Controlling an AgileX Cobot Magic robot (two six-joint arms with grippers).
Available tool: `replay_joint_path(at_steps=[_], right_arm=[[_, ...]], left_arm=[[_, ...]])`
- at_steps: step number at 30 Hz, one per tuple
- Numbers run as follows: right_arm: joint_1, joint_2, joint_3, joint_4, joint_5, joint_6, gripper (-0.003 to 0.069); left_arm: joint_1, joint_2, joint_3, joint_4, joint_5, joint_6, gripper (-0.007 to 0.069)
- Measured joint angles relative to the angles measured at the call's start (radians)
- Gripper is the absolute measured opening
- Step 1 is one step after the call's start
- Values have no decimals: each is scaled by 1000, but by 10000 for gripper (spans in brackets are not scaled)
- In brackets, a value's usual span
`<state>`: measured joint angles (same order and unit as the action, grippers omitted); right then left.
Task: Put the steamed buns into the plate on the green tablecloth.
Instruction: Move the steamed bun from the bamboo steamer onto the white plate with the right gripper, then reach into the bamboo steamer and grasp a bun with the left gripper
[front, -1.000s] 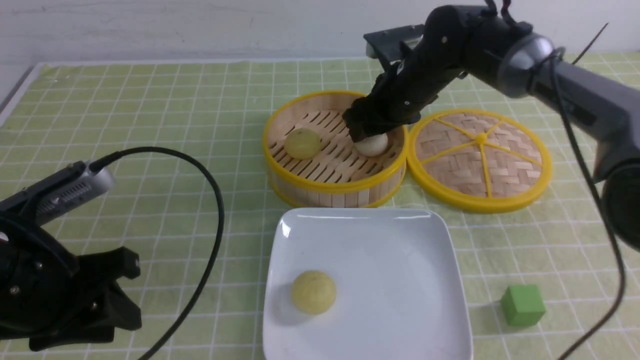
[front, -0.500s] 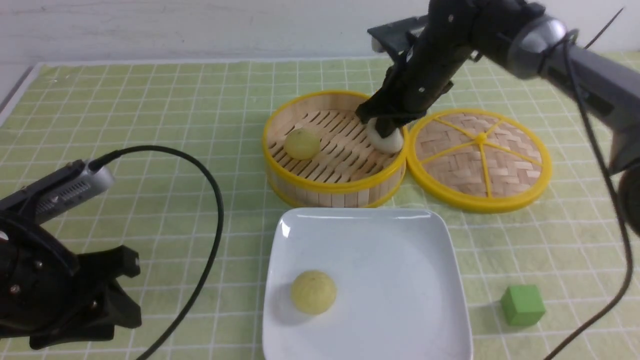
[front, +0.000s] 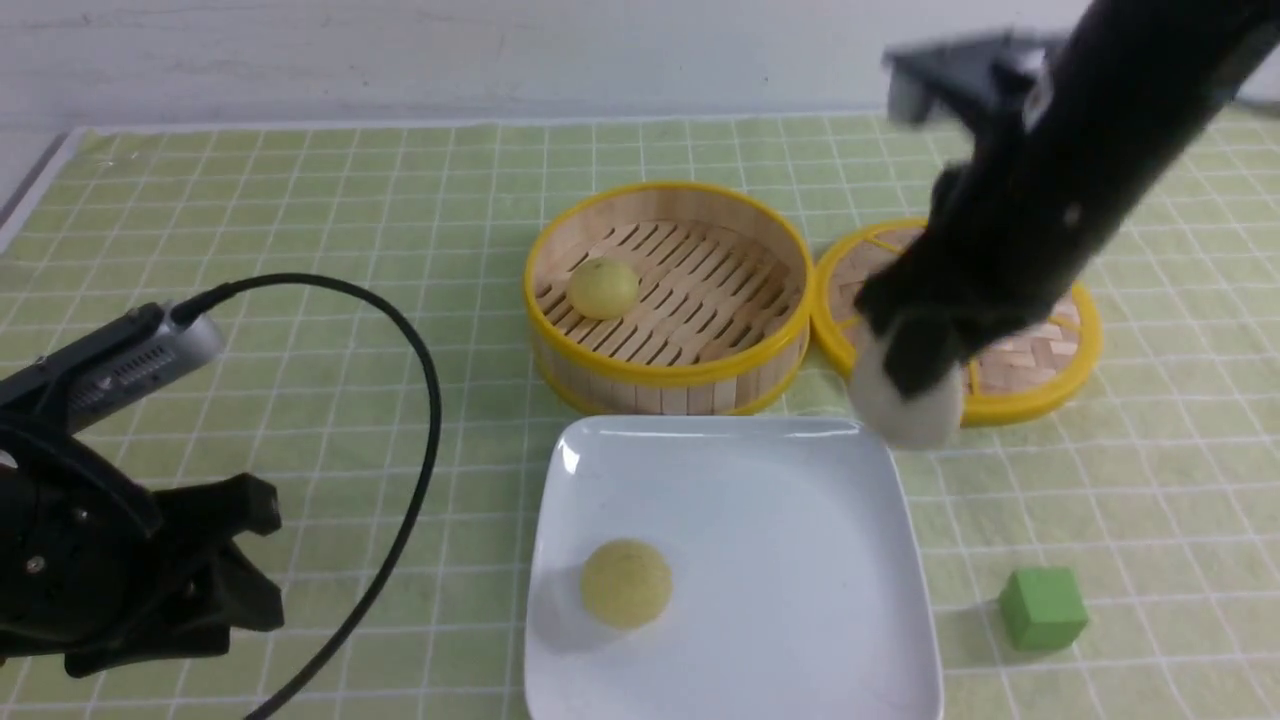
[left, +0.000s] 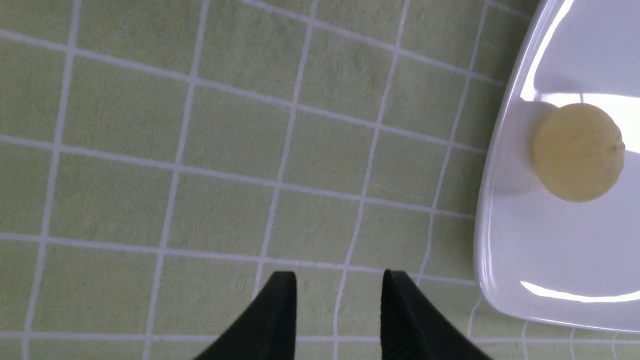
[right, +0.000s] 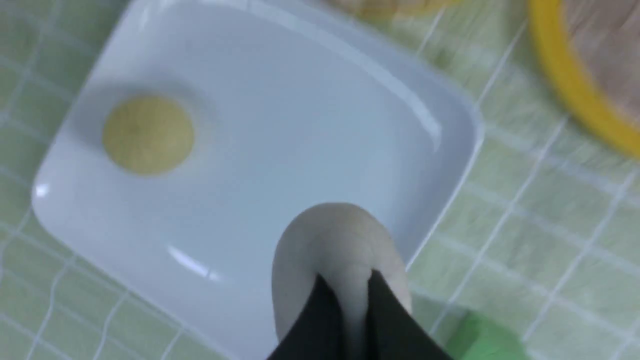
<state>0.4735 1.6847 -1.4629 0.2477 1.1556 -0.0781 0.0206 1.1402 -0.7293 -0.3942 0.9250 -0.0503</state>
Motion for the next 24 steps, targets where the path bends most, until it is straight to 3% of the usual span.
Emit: replay_joint_path(at_steps=[4, 5, 6, 8, 10, 11, 13, 15, 17, 19, 21, 24], right_arm=[[70, 33, 196, -21, -269, 7, 54], [101, 66, 253, -52, -378, 17, 91], [104, 70, 258, -56, -389, 19, 97], [128, 123, 295, -92, -472, 55, 209], [136, 148, 295, -97, -486, 78, 330], [137, 150, 295, -97, -485, 78, 357], [141, 152, 266, -101, -426, 106, 524], [141, 152, 224, -112, -342, 113, 615], [140, 143, 159, -131, -244, 114, 659], [140, 121, 102, -158, -139, 114, 660], [140, 84, 35, -212, -17, 114, 613], [137, 8, 1, -291, 44, 108, 437]], left_arm=[[0, 0, 0, 0, -7, 0, 269], [0, 0, 0, 0, -10, 0, 269], [0, 0, 0, 0, -10, 0, 269], [0, 0, 0, 0, -11, 0, 269], [0, 0, 0, 0, -18, 0, 269], [0, 0, 0, 0, -18, 0, 269], [0, 0, 0, 0, -25, 0, 267], [0, 0, 0, 0, -28, 0, 266], [0, 0, 0, 0, -37, 0, 266], [0, 0, 0, 0, -42, 0, 266], [0, 0, 0, 0, -55, 0, 266], [0, 0, 0, 0, -91, 17, 256]])
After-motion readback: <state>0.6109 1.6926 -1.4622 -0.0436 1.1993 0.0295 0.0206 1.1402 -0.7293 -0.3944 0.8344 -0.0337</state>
